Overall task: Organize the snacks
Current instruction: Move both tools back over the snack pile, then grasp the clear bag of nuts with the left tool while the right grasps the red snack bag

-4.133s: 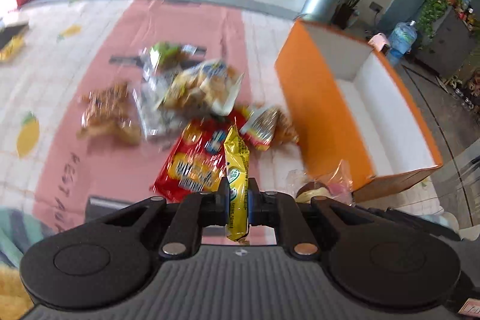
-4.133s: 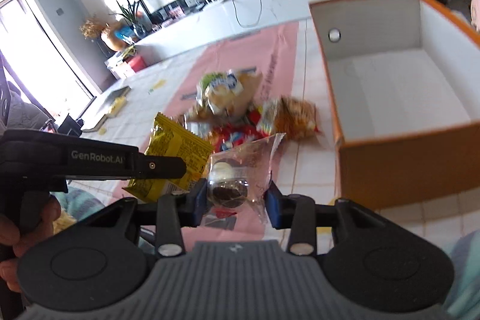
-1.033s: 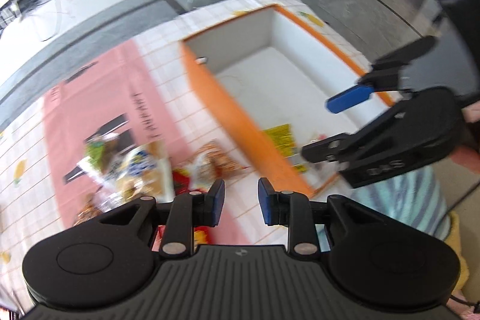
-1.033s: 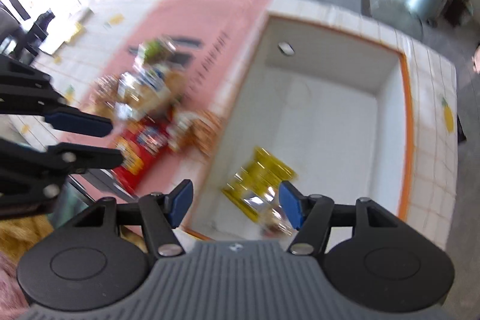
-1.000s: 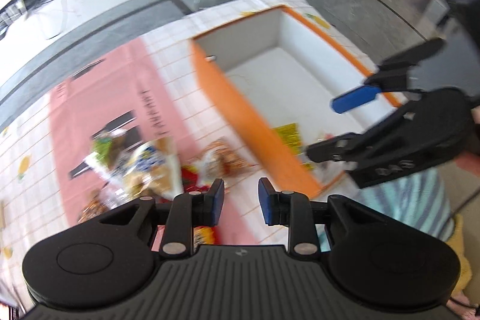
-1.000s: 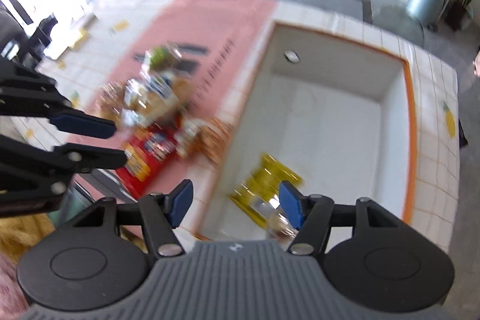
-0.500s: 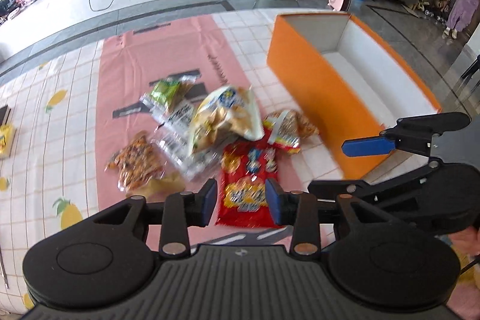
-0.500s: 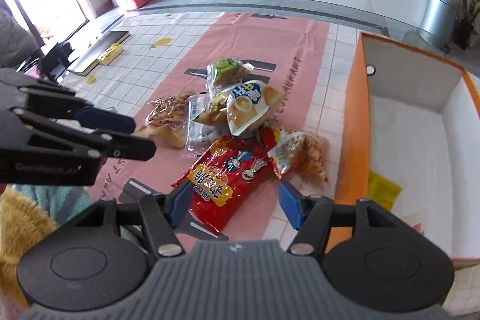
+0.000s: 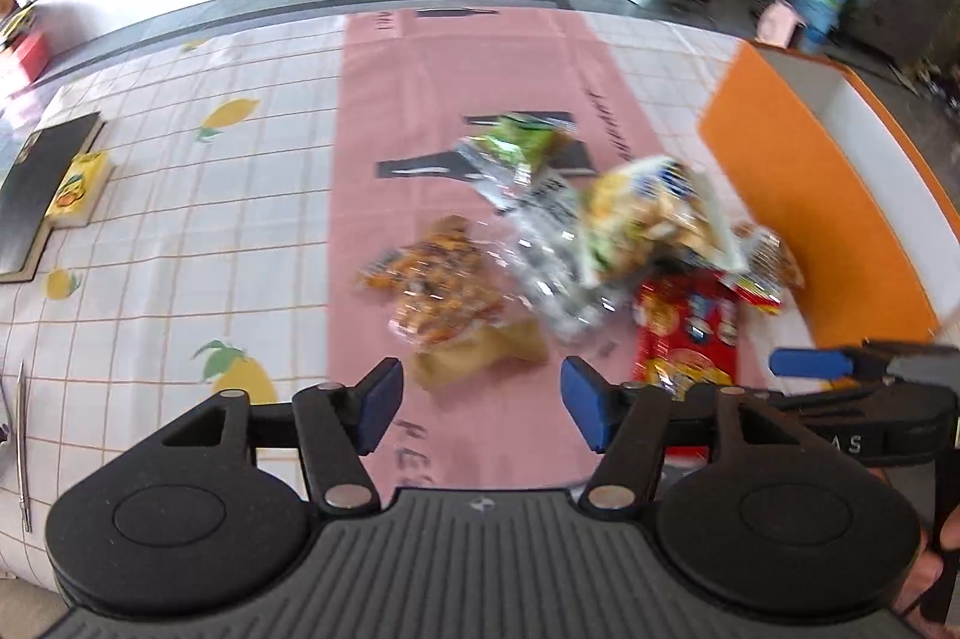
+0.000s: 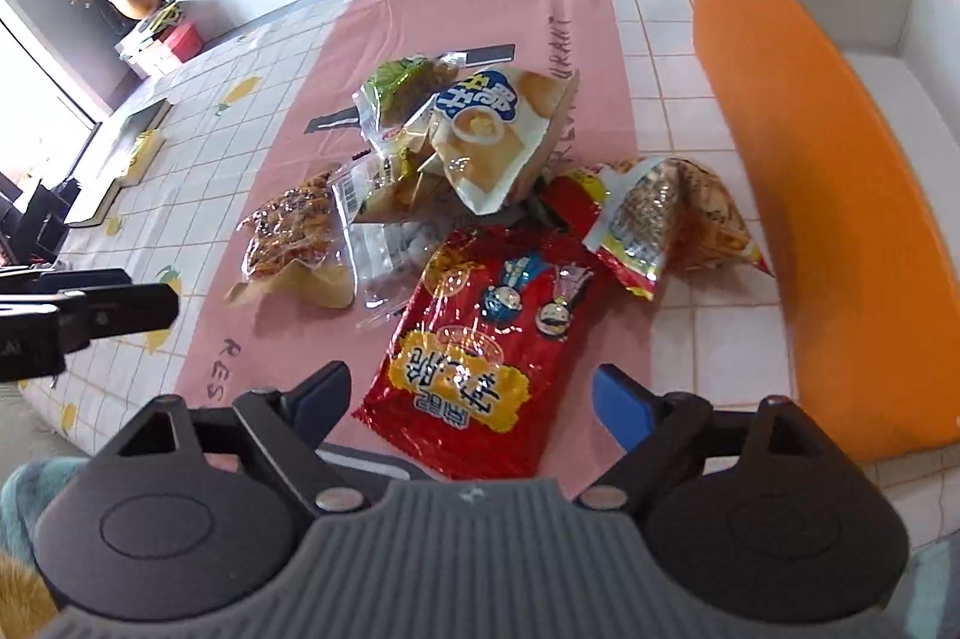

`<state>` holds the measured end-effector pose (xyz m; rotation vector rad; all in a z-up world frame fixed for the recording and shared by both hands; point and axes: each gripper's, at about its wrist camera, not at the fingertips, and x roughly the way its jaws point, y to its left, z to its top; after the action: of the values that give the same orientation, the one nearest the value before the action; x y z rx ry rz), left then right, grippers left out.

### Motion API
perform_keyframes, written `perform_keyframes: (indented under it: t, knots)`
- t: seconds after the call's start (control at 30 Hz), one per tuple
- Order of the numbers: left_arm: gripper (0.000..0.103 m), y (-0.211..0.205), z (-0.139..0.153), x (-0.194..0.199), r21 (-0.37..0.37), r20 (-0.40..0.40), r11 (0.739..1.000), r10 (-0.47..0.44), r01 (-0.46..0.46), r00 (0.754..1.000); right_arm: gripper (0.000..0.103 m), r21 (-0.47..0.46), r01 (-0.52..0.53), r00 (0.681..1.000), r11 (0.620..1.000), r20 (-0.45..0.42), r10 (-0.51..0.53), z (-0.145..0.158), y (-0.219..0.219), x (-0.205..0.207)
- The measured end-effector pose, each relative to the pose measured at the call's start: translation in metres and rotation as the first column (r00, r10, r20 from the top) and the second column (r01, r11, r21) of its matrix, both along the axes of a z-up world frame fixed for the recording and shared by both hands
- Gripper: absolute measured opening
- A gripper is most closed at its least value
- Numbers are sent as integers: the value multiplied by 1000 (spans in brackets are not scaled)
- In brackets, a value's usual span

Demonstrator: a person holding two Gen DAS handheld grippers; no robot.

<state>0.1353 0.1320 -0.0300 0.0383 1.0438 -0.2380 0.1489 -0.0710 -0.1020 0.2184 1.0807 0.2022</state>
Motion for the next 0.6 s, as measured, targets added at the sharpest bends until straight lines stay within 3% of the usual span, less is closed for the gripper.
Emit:
perform_keyframes:
  t: [0.13,0.43,0.6]
  knots:
    - [78,9,-16,17,0,-22,999,34,-34,999,92,-18,35,999,999,-16,-36,-11,12,14]
    - [78,14,-48,48,-48,-99,991,118,-123,988,92,-91,90,995,992,-37,-94,-28,33,36]
    - [79,14,-59,63,-69,-121,981,172,-181,978,84,-135,105,993,985,-32,-111,-33,37,44]
